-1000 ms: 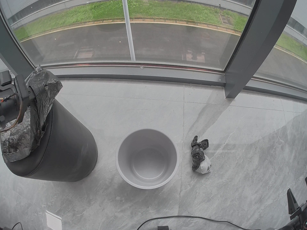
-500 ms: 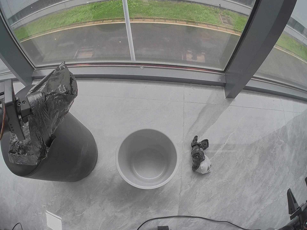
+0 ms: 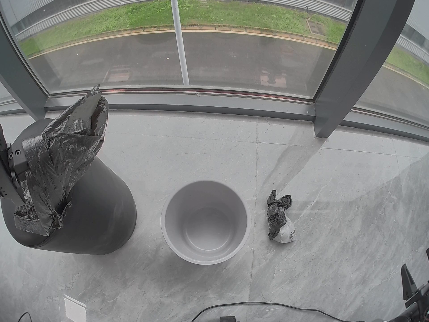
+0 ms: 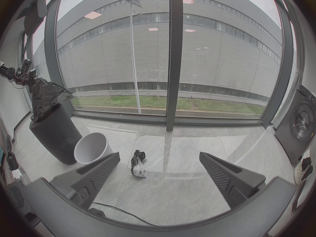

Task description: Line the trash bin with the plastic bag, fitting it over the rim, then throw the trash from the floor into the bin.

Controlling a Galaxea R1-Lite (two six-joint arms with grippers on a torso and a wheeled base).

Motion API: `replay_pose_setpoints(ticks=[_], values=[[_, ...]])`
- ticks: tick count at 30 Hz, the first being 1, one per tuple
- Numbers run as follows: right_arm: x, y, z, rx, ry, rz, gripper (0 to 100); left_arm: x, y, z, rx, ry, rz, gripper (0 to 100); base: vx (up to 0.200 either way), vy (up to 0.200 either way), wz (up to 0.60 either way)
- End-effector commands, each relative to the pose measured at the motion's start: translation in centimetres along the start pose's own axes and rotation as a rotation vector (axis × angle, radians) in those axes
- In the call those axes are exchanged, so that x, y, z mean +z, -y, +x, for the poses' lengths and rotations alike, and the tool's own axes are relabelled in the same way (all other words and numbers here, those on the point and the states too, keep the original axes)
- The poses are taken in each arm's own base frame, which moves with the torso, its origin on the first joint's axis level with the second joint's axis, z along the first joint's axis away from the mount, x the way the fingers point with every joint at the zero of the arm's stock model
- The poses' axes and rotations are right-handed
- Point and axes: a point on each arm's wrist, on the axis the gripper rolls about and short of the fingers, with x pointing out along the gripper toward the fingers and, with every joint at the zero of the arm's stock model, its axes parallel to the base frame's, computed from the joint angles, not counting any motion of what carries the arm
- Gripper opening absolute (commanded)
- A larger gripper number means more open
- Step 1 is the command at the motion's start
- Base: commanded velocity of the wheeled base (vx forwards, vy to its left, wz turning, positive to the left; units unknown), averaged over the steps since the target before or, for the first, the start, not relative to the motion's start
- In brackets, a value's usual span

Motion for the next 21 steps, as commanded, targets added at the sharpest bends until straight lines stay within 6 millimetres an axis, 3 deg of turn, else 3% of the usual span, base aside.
replay_pose_setpoints(ticks=[1,2,3,4,5,7,10,11,14,15,16,21], values=[[0.0,0.0,-0.1,-0.005,0.016,0.009,100,-0.3,0.1,-0.2,-0.006,-0.003,0.011,0,0.000,0.000,0.00],[2.1,0.0,-0.5,0.001,0.076,0.044,100,-0.2,0.0,-0.1,-0.002,-0.004,0.009,0,0.000,0.000,0.00],[2.1,0.0,-0.5,0.001,0.076,0.044,100,-0.2,0.0,-0.1,-0.002,-0.004,0.009,0,0.000,0.000,0.00],[8.4,0.0,-1.2,0.021,0.161,0.195,100,-0.1,-0.1,0.2,-0.005,-0.006,0.010,0,0.000,0.000,0.00],[10.7,0.0,-0.9,0.024,0.156,0.238,100,0.0,0.0,0.3,-0.006,-0.007,0.012,0,0.000,0.000,0.00],[13.3,-0.1,0.2,0.027,0.119,0.205,100,-0.1,0.1,0.4,-0.015,-0.015,0.014,0,0.000,0.000,0.00],[14.0,-0.2,1.7,0.023,0.067,0.182,100,-0.2,0.3,0.6,-0.029,-0.029,0.015,0,0.000,0.000,0.00],[14.5,-0.2,4.4,0.014,0.003,0.190,100,0.0,0.4,1.5,-0.025,-0.025,0.019,0,0.000,0.000,0.00],[15.3,-0.4,8.7,0.005,-0.018,0.248,100,1.0,0.3,3.9,0.039,0.040,0.025,0,0.000,0.000,0.00],[15.4,-0.4,9.1,0.004,-0.017,0.255,100,1.0,0.3,4.2,0.048,0.046,0.026,0,0.000,0.000,0.00],[15.8,-0.5,11.3,0.001,-0.013,0.286,100,1.3,0.4,6.0,0.095,0.084,0.034,0,0.000,0.000,0.00],[15.8,-1.5,17.6,-0.030,-0.047,0.317,100,0.7,1.2,9.4,0.151,0.099,0.064,0,0.000,0.000,0.00]])
